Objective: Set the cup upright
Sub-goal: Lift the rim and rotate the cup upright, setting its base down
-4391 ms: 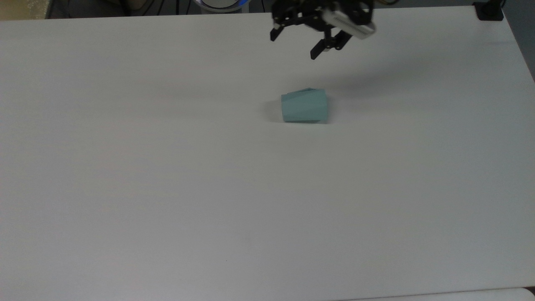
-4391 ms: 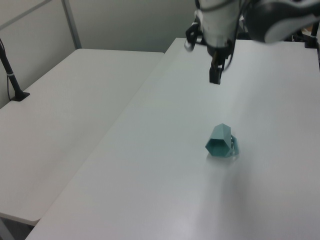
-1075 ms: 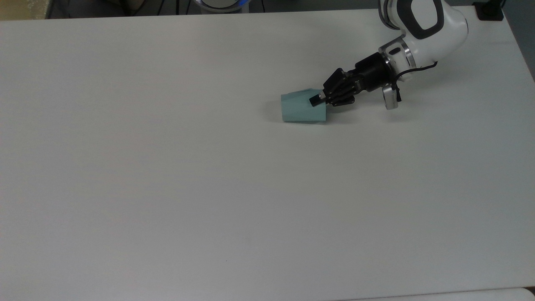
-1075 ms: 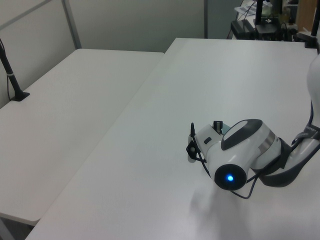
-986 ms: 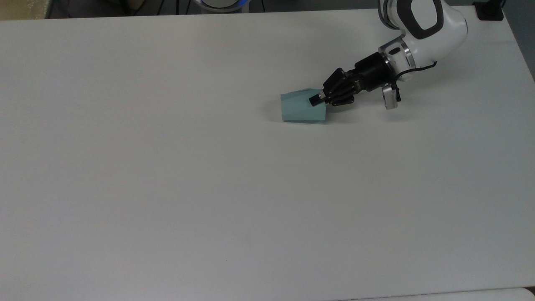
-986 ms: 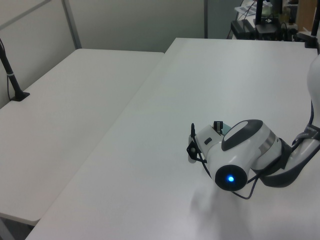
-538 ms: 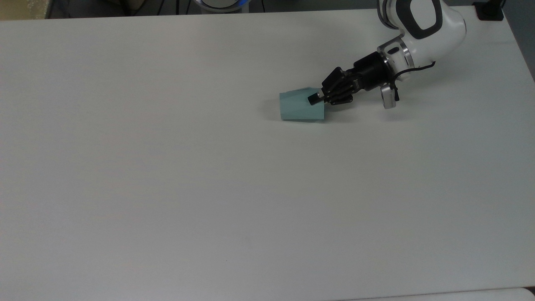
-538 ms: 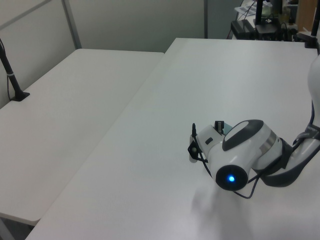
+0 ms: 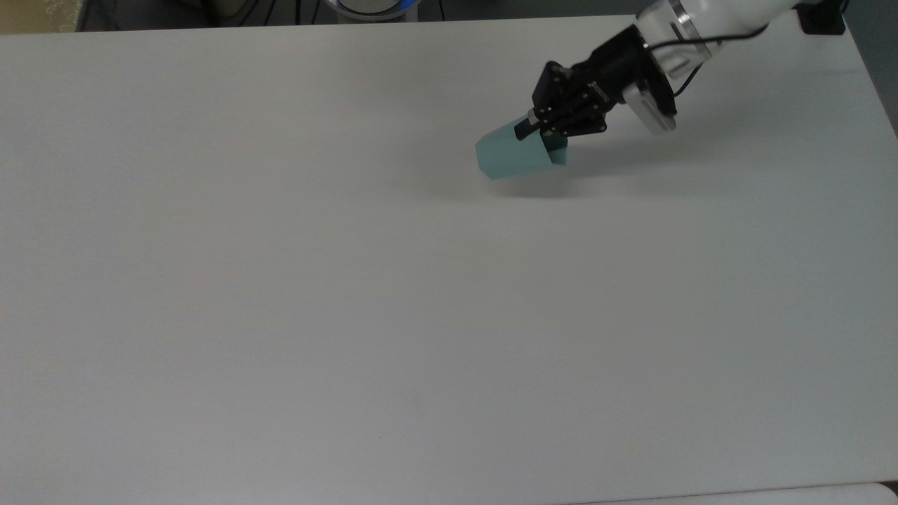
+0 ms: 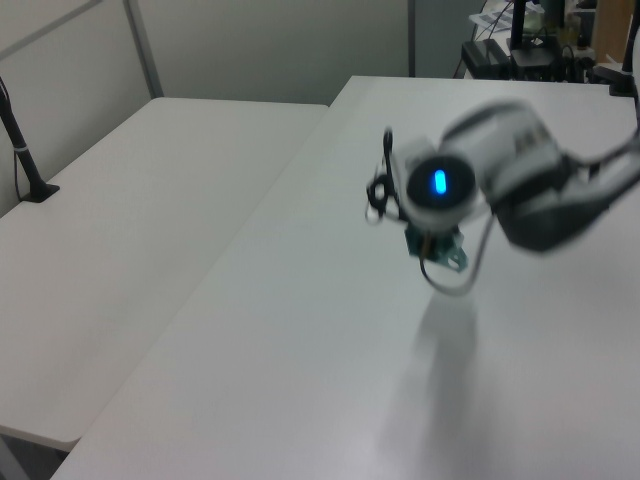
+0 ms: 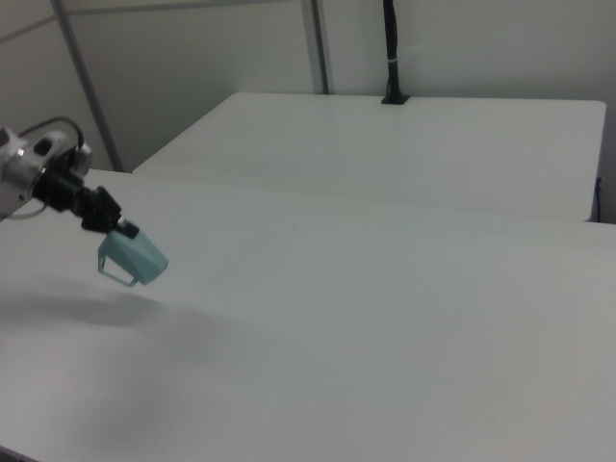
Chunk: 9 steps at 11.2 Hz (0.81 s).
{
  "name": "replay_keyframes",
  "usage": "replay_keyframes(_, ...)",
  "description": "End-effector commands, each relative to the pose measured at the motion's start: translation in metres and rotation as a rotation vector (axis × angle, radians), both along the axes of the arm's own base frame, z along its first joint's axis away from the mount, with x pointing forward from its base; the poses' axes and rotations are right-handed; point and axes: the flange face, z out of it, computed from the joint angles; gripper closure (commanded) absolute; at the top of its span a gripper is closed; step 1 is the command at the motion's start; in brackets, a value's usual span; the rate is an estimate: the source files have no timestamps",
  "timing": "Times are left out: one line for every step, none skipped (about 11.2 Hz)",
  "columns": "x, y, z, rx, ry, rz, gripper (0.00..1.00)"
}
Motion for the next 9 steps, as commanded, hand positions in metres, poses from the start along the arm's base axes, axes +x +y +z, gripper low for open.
replay_keyframes(0.030, -0.087, 0.070, 0.318, 0.014, -0.108, 1.00)
replay_keyframes(0.037, -0.122, 0.081, 0.413, 0.010, -0.142, 1.00)
replay_keyframes(0.036, -0.162, 0.095, 0.517, -0.013, -0.167, 1.00)
replay_keyframes(0.029, -0.199, 0.098, 0.594, 0.002, -0.183, 1.00)
replay_keyframes(0.028, -0.228, 0.094, 0.667, 0.011, -0.205, 1.00)
replay_keyframes(0.030, -0.264, 0.089, 0.726, 0.030, -0.237, 1.00)
replay_keyframes(0.026, -0.294, 0.081, 0.773, 0.061, -0.236, 1.00)
replay_keyframes(0.026, -0.332, 0.077, 0.831, 0.037, -0.245, 1.00)
replay_keyframes(0.024, -0.358, 0.068, 0.860, 0.023, -0.244, 1.00)
